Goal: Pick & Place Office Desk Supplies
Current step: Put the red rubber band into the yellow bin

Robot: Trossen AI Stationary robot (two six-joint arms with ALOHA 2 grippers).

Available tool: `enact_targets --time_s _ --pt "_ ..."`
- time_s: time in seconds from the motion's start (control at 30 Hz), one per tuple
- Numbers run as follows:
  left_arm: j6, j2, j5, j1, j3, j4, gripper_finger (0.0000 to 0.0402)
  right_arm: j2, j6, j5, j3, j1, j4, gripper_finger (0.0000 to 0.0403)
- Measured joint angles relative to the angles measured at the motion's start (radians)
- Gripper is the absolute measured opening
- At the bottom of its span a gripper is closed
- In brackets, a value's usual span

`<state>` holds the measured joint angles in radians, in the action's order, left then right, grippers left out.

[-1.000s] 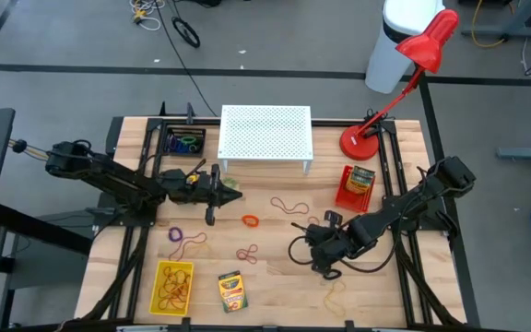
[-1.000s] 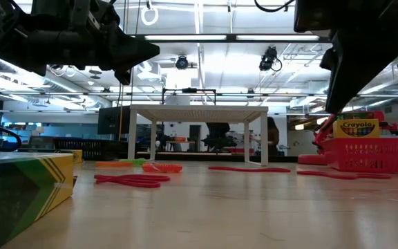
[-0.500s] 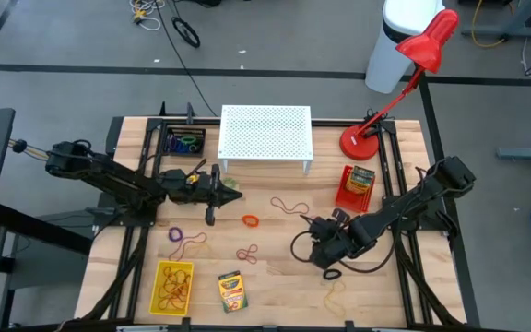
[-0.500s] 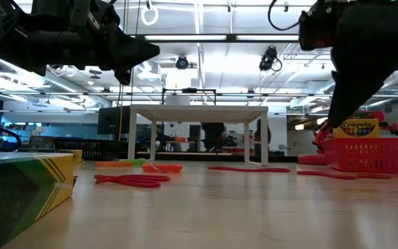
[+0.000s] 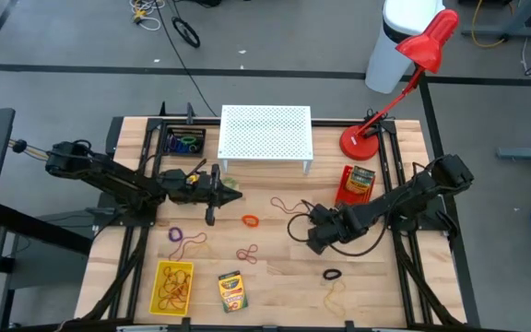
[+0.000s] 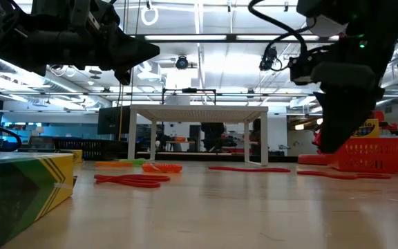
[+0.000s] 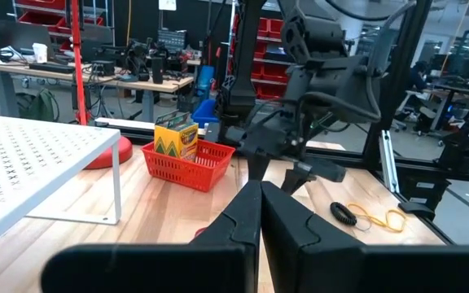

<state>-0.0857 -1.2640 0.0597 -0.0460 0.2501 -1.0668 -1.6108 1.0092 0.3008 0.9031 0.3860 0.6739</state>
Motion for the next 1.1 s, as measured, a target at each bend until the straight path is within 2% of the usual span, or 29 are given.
enact_targets --time_s 0.27,0.5,0.63,0.93,1.1 --pt "0.0 0.0 0.0 0.0 0.0 0.0 0.0013 -0.042 -0.041 -0.055 -0.051 0.0 -0.056 0.0211" --pt "0.0 -0.001 0.0 0.0 0.0 0.001 0.0013 -0.072 -0.046 -0.047 -0.052 0.0 -0.075 0.0205" --pt "0.0 -0.001 0.0 0.0 0.0 0.001 0.0013 -0.072 -0.046 -0.049 -0.052 0.0 -0.083 0.0162" --pt "-0.043 -0.001 -0.01 0.0 0.0 0.006 0.0013 -0.072 -0.12 -0.042 -0.054 0.0 -0.12 0.0014" --pt "-0.045 -0.001 -0.011 0.0 0.0 0.01 0.0013 -0.04 -0.163 0.009 -0.027 0.0 -0.138 0.0016"
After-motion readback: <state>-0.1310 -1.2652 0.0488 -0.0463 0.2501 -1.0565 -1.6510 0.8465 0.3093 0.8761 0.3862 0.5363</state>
